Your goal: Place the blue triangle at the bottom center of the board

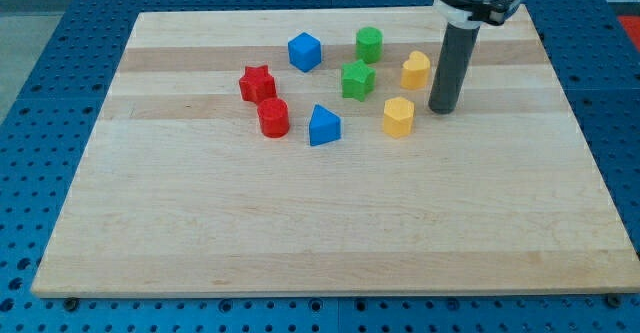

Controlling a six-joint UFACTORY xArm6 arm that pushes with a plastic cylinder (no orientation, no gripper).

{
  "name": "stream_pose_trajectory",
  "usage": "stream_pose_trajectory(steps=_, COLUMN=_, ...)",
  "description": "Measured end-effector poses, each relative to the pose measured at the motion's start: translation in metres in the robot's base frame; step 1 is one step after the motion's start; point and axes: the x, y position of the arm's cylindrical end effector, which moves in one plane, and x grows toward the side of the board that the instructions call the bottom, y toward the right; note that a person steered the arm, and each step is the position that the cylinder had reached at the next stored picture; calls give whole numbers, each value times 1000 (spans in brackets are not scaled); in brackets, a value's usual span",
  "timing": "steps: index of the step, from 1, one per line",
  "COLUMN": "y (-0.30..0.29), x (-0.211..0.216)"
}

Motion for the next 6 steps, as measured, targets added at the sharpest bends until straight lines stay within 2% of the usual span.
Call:
stream_pose_trajectory(steps=2, y=-93, x=-4)
stream_pose_trajectory(steps=6, y=-131, x=0)
